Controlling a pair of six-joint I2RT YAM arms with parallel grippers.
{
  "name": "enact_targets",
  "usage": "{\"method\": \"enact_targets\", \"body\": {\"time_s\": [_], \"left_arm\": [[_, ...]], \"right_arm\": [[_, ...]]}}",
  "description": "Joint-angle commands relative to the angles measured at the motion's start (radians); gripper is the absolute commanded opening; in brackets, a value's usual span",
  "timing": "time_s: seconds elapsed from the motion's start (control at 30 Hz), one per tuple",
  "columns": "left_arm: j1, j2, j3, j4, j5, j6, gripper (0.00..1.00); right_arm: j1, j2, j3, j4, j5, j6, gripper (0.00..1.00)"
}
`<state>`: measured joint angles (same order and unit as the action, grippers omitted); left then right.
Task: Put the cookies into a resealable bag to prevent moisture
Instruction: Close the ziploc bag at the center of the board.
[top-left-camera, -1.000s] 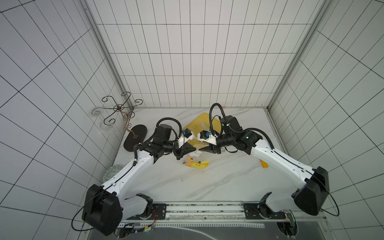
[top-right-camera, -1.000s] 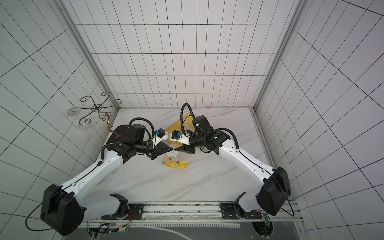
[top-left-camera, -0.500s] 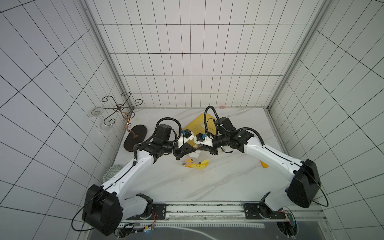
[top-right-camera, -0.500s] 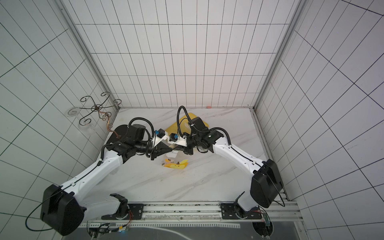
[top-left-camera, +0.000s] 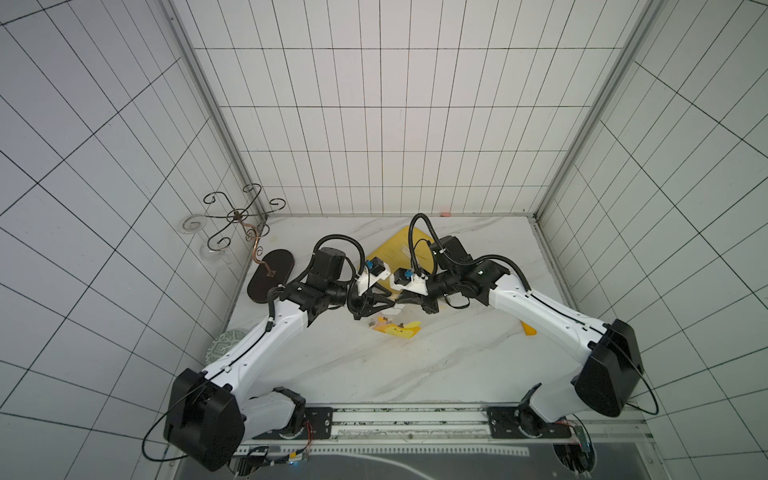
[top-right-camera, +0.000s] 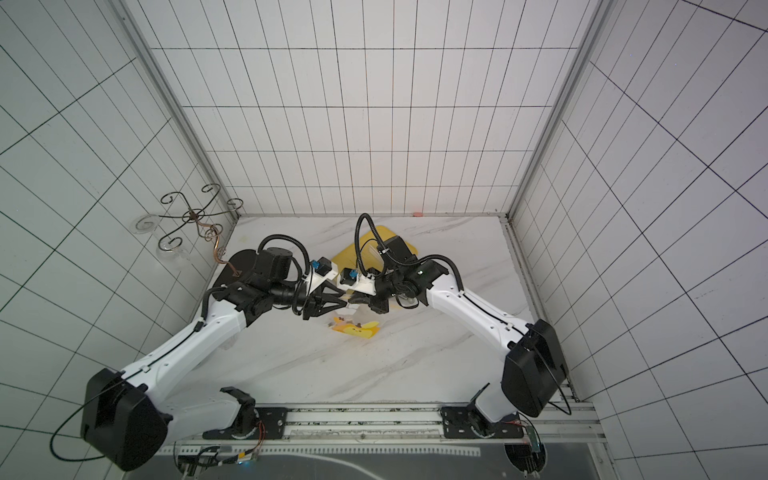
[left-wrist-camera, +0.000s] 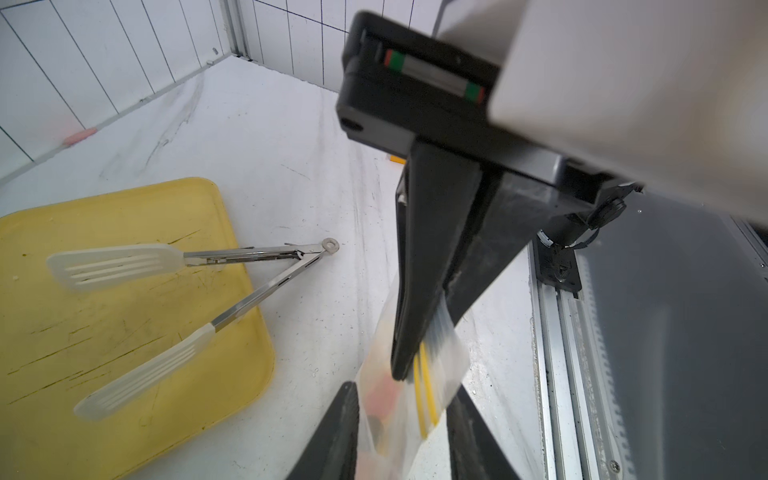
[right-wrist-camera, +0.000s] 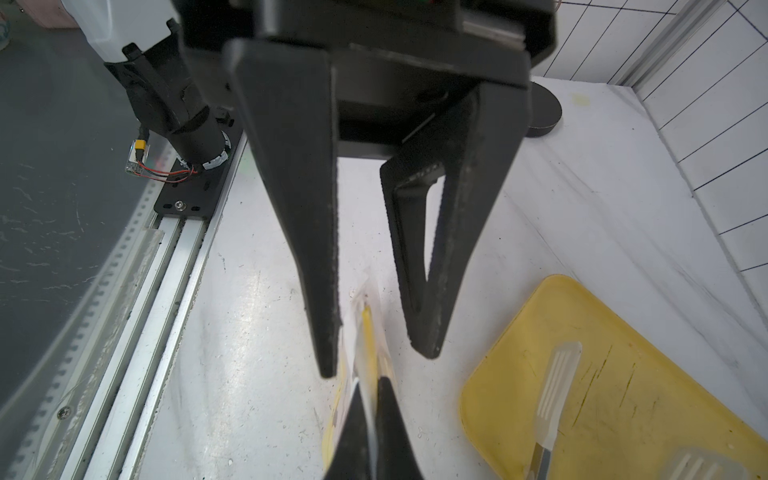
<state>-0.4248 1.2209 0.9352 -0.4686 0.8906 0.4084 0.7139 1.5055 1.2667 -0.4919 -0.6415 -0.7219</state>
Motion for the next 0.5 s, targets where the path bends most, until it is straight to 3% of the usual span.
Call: {"method": "enact_targets", "body": {"time_s": [0.0,0.07,0.17,0.37,0.47], "left_arm": [[-0.008,0.013,0.022,0.028,0.047,0.000,0.34],[-0.009,0.021,0.022,0.038,0.064,-0.007,0.31],[-0.008,0.023,0.018,0.100,0.091,-0.052,0.16],[0.006,0.041,0.027,0.095,0.111,-0.055,0.00],[0.008,0.037,0.018,0.073,0.112,-0.037,0.00]], "right_arm": [[0.000,-0.010,-0.012,-0.034,-0.027,0.004,0.05],[0.000,-0.009,-0.014,-0.027,-0.039,0.011,0.05],[0.000,-0.005,-0.018,-0.025,-0.050,0.015,0.05],[-0.001,-0.011,-0.029,-0.024,-0.052,0.016,0.05],[-0.005,-0.022,-0.038,-0.018,-0.052,0.026,0.06]]}}
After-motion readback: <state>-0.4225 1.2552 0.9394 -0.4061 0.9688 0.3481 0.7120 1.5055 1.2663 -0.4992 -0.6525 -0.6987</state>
